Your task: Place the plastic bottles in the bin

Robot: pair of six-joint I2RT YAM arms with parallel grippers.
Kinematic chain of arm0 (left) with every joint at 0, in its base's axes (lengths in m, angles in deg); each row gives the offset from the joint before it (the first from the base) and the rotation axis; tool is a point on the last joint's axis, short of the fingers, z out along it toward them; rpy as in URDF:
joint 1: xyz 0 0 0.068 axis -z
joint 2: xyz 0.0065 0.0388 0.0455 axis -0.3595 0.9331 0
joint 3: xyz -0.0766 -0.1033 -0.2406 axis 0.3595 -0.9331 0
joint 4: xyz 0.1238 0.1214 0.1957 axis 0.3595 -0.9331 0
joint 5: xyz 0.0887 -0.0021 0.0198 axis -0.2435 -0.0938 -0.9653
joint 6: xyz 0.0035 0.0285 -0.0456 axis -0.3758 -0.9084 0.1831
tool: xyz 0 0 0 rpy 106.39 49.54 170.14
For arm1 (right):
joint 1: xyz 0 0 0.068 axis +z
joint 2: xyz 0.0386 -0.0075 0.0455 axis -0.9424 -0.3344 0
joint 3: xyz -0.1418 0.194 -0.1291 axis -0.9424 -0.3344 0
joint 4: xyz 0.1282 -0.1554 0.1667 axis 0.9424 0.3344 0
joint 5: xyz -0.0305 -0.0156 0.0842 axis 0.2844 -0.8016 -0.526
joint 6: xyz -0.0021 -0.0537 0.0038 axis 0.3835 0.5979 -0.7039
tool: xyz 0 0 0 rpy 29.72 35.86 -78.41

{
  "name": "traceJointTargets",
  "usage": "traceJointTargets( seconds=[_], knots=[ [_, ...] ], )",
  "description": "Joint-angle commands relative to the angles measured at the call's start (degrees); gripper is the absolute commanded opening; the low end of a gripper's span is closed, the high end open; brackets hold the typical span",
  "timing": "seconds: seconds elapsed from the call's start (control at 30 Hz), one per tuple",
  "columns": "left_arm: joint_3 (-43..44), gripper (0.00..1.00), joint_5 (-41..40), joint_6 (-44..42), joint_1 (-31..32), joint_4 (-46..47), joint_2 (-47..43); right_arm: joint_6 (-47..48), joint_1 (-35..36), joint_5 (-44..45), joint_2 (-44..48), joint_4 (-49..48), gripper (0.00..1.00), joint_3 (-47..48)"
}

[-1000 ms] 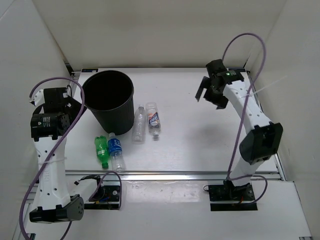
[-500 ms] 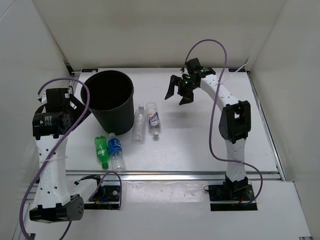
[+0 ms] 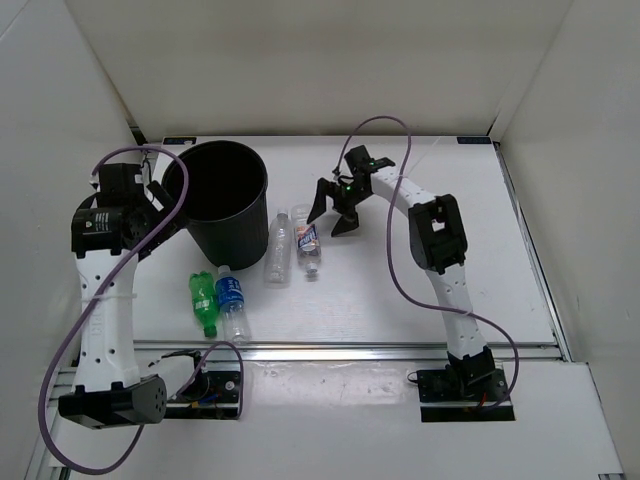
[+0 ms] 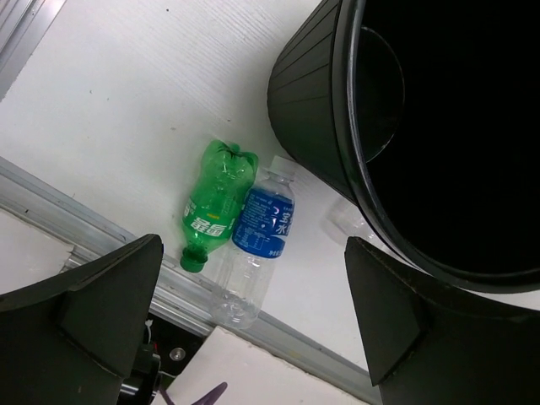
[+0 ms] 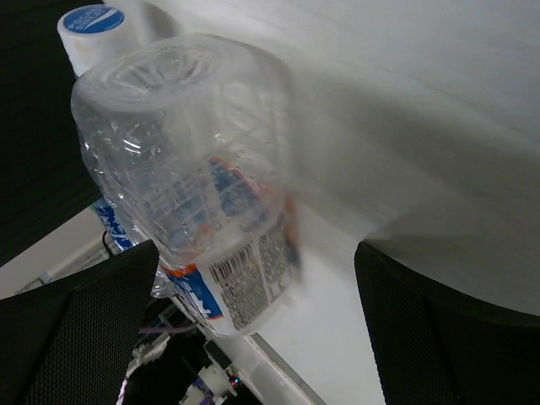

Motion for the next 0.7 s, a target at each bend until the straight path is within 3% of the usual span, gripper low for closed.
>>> traceJointTargets(
  seconds=[0.0,0.23,0.4,0.47,0.67],
  knots=[
    [1.53,1.00,0.97,-1.53,0.18,-0.70,-0.31,-0.58,2.25,-4.95,-1.21,-3.00,1.00,3.84],
    [0.29,1.00,1.50,-2.06,0.71,-0.70,-0.31,-1.11,3.93,-5.57,-4.81,-3.01,1.00,3.06],
    [-0.75,1.00,2.55,-2.06,1.24,-0.70,-0.31,-0.58,3.93,-2.24,-3.16,-1.87,0.58,-0.97],
    [-0.76,1.00,2.55,-1.54,1.24,-0.70,-0.31,0.03,3.23,1.54,0.00,-0.12,0.49,-3.18],
    [2.31,1.00,0.54,0.31,1.24,-0.70,-0.83,-1.46,0.15,4.80,14.41,3.85,0.38,-6.09]
  ],
)
